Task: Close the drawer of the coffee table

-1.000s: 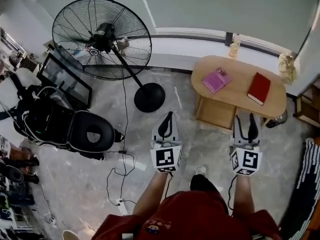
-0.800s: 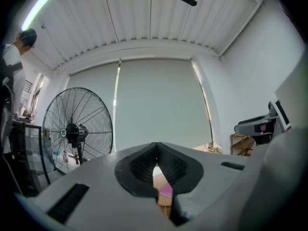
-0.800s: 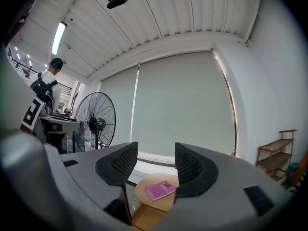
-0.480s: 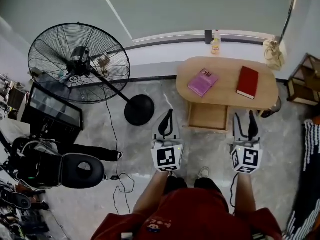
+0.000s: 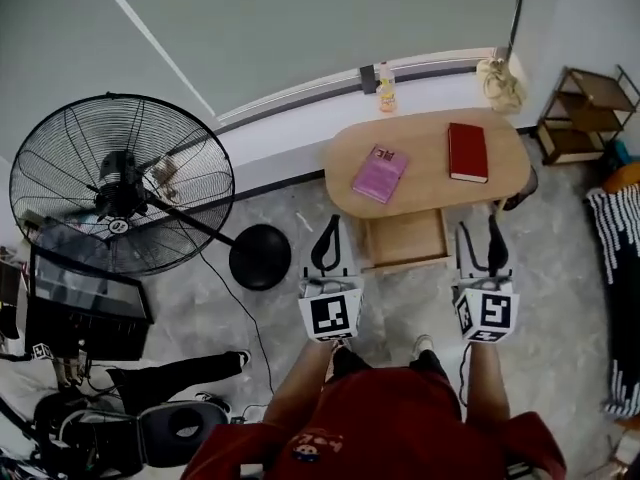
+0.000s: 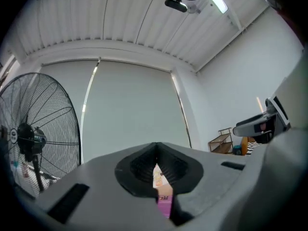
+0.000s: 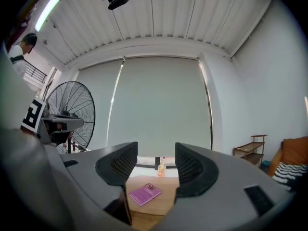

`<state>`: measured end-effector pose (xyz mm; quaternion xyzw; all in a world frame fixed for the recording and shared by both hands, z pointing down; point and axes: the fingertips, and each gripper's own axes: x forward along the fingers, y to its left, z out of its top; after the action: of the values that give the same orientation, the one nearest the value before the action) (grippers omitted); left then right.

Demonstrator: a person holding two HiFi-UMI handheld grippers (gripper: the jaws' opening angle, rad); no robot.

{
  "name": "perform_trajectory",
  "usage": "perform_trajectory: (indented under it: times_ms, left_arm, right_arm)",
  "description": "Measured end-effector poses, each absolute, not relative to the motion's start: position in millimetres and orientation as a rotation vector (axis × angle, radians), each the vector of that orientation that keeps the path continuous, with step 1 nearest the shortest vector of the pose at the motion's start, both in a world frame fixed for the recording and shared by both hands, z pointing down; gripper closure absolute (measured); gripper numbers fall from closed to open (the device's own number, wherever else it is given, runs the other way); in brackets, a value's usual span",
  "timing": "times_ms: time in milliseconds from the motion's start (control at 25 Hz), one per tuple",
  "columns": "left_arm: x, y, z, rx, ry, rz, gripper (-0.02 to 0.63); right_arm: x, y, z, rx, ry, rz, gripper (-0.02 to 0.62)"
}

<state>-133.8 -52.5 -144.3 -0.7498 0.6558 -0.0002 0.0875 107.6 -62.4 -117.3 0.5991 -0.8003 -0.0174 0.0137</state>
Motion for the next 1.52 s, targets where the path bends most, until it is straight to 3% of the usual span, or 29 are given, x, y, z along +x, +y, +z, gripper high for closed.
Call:
perform_trajectory:
  times_ms: [360, 920, 1200, 1520]
  left_arm:
    - [-193.3, -76.4, -134.5, -2.326, 1.882, 0.002, 0.598]
    - [-184.0, -81.8, -98.5, -2.334, 1.908, -0.024, 0.598]
    - [-183.4, -87.2, -4.4, -2.393, 1.925, -0.137, 0.598]
    - [-191.3, -71.6, 163.2, -2.461, 1.943, -0.342, 0.598]
  right_arm:
    - [47.1, -64.5, -125.6, 1.932, -2.411, -0.102, 0.371]
    - [54.8, -81.1, -82.3, 1.852, -2.41, -0.025, 0.37]
    - [51.5, -94.9, 13.9, 1.78, -2.397, 0.085, 0.362]
    - [28.9, -76.3, 197.0, 1.589, -2.342, 0.245, 0.318]
